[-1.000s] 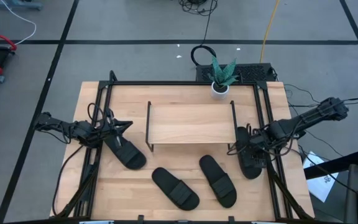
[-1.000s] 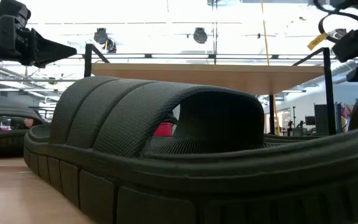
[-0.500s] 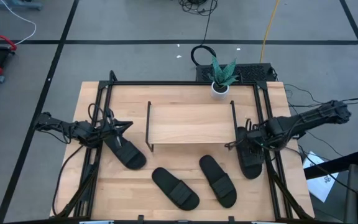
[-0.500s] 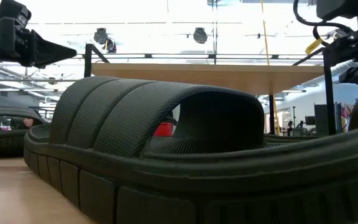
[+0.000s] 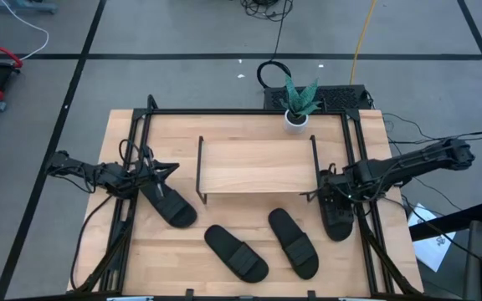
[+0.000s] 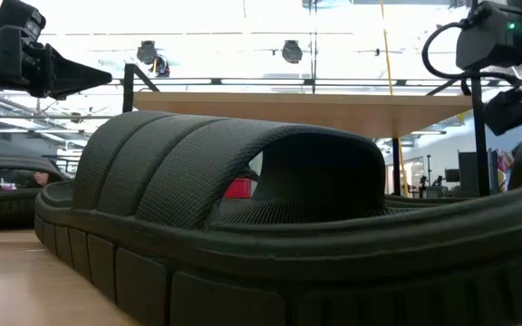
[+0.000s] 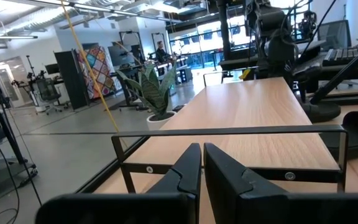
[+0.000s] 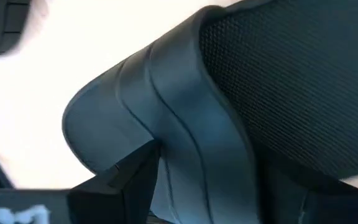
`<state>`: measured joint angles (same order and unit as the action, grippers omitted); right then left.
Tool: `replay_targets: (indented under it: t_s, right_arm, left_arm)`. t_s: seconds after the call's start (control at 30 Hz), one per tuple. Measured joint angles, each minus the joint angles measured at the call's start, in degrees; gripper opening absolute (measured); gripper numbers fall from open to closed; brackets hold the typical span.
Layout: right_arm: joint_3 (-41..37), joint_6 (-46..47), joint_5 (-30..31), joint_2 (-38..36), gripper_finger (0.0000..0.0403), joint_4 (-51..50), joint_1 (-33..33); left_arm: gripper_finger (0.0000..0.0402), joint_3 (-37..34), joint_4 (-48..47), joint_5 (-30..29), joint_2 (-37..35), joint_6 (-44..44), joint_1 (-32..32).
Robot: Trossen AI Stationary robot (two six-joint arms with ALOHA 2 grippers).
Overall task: Pick and place slides into the shelf
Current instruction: Put the black slipper on the shelf
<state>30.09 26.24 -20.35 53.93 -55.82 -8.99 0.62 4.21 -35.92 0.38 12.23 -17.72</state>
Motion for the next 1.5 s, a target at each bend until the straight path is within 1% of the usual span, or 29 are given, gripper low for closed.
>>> replay_targets:
  t_s: [0.13, 0.3, 0.4, 0.47, 0.5, 0.63, 0.67, 0.83, 0.93, 1.1, 1.37, 1.5]
  right_arm:
    - [-0.8, 0.1, -3.6, 0.0, 0.0222, 2.3, 0.0]
    - [-0.8, 1.1, -5.7, 0.1, 0.0221, 5.4, -0.1]
    - [-0.8, 0.9, -7.4, 0.1, 0.0206, 6.2, 0.0]
    - [-0.8, 0.7, -8.0, 0.1, 0.0175, 6.6, -0.1]
    - [-0.8, 0.6, -8.3, 0.1, 0.0152, 6.6, -0.1]
    - [-0.8, -1.5, -10.8, 0.0, 0.0031, 7.0, -0.1]
    - [-0.8, -1.8, -11.4, -0.1, 0.0017, 7.0, -0.1]
    - [-0.7, -0.4, -11.4, -1.2, 0.0007, 6.1, -0.5]
    - [0.9, 0.2, -10.0, -2.3, 0.0006, 3.9, -1.6]
    - [8.5, 1.1, -5.4, -3.0, 0.0004, -3.8, -3.8]
    - [18.0, 3.0, -4.5, -3.0, 0.0002, -11.5, -4.8]
    - [22.5, 3.1, -1.7, -3.0, 0.0001, -16.3, -4.8]
  left_arm:
    - [0.0026, 0.0, 0.0, 0.0, 0.0, -0.1, 0.0]
    - [0.0026, 0.0, 0.0, 0.0, 0.0, -0.1, 0.0]
    - [0.0026, 0.0, -0.1, 0.0, 0.0, -0.1, 0.0]
    - [0.0026, 0.0, -0.1, 0.0, 0.0, -0.1, 0.0]
    - [0.0026, 0.0, -0.1, 0.0, 0.0, -0.1, 0.0]
    - [0.0026, 0.0, -0.1, 0.0, 0.0, -0.1, 0.0]
    - [0.0026, 0.0, -0.1, 0.0, 0.0, -0.1, 0.0]
    - [0.0026, 0.0, -0.1, 0.0, 0.0, -0.2, 0.0]
    - [0.0026, 0.0, -0.1, 0.0, 0.0, -0.3, 0.0]
    - [0.0026, 0.0, 0.0, 0.0, 0.0, -0.4, 0.0]
    - [0.0026, 0.0, 0.1, 0.0, 0.0, -0.3, 0.0]
    - [0.0026, 0.0, 0.2, 0.0, 0.0, -0.4, 0.0]
